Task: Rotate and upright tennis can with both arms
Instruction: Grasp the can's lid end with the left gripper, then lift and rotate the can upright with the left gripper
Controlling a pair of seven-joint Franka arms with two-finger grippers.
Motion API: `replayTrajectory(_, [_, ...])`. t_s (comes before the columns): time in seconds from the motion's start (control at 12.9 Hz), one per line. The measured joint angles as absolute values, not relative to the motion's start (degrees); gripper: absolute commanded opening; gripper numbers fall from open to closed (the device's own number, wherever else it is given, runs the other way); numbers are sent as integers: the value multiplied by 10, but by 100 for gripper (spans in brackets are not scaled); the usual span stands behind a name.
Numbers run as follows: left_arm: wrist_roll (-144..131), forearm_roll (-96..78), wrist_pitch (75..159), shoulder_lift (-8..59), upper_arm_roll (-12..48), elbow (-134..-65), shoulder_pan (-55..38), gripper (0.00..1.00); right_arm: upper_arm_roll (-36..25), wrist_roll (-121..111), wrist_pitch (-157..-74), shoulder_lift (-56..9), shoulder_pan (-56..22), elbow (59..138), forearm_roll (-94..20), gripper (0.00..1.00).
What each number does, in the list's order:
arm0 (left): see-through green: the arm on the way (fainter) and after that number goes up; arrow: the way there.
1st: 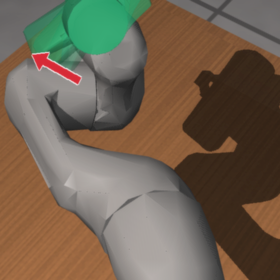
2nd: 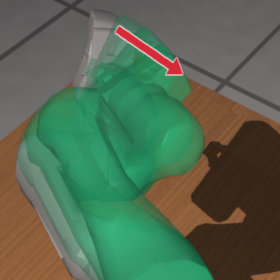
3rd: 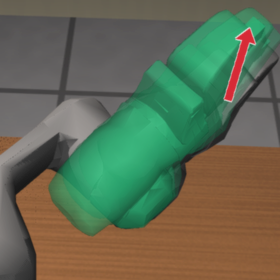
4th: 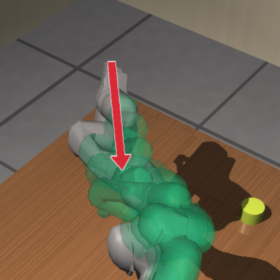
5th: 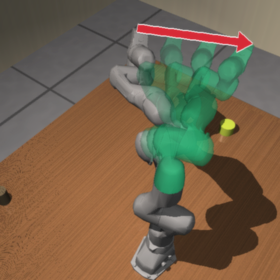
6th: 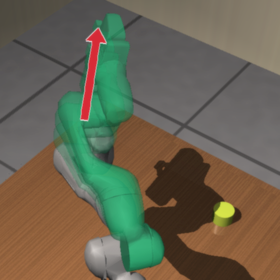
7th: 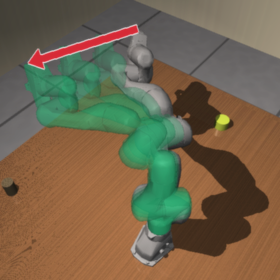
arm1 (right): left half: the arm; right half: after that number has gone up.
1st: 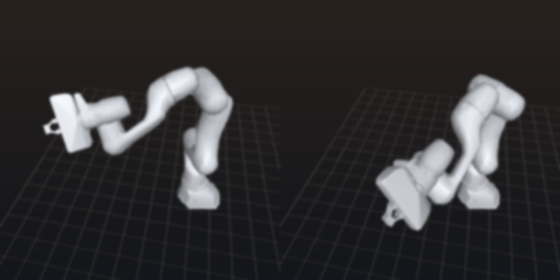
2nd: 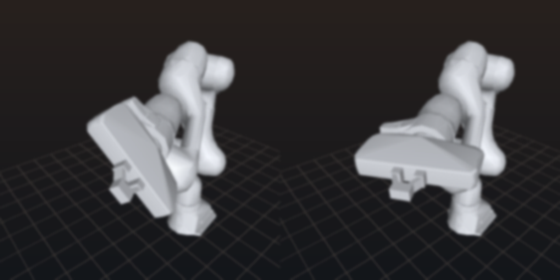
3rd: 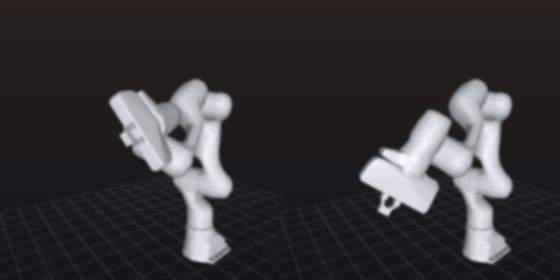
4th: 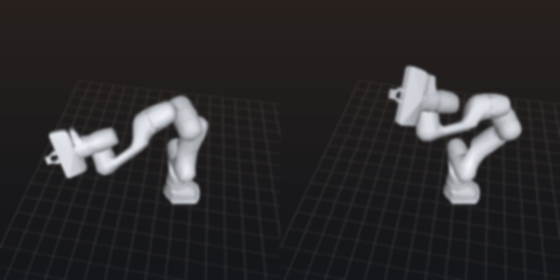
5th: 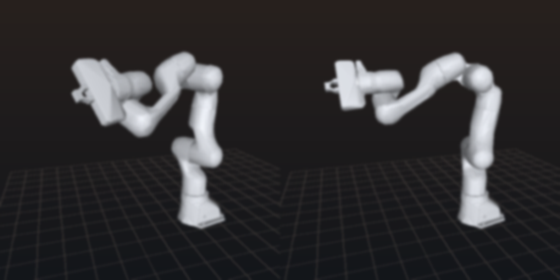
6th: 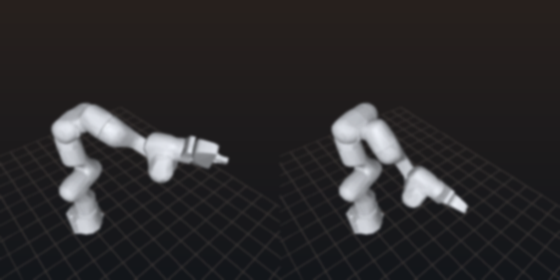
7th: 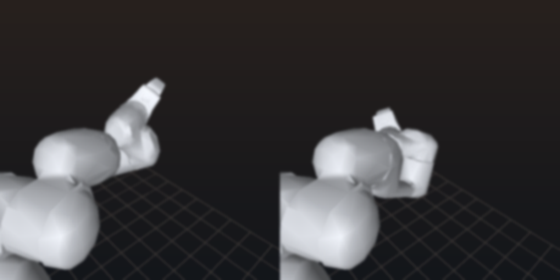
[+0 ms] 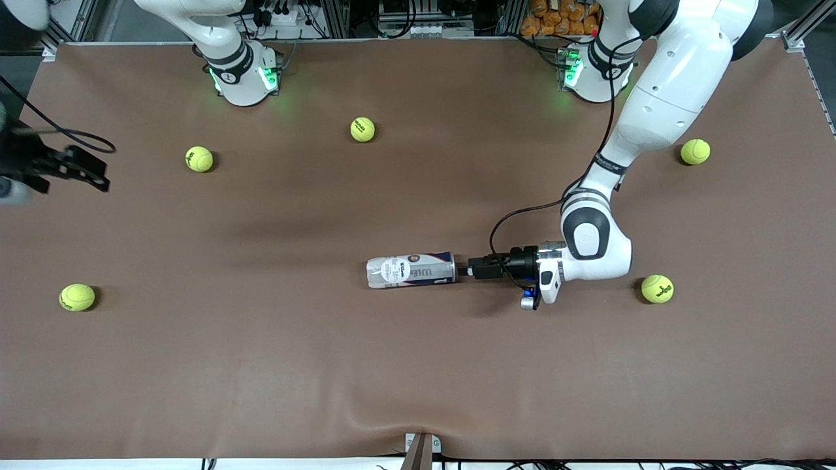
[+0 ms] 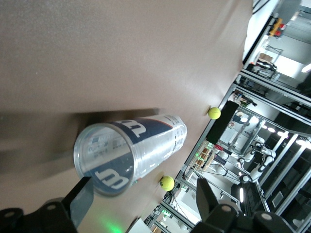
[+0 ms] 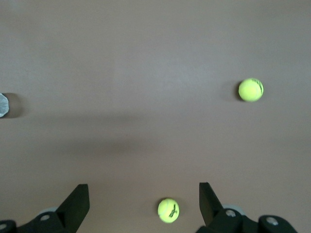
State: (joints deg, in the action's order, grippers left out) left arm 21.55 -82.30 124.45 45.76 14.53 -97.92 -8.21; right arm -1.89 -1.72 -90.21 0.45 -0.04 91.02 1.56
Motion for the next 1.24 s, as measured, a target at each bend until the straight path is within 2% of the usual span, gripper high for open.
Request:
replayTrajectory(0.31, [263,-858,1245,483,147,-979,-83,78,-49,15,-878,18,-6,910,-11,100])
replayTrajectory(0.46, [269,-872,1245,486,147,-979,-86,72,-22,20,-863,27,23,910,-11,100])
replayTrajectory(0.62, [269,-883,1245,487,147,-976,-91,71,-1,23,-855,34,40,910,-11,100])
replayTrajectory(1.24, [321,-941,1243,509,156,-973,-96,42,3,45,-843,35,40,912,-11,100])
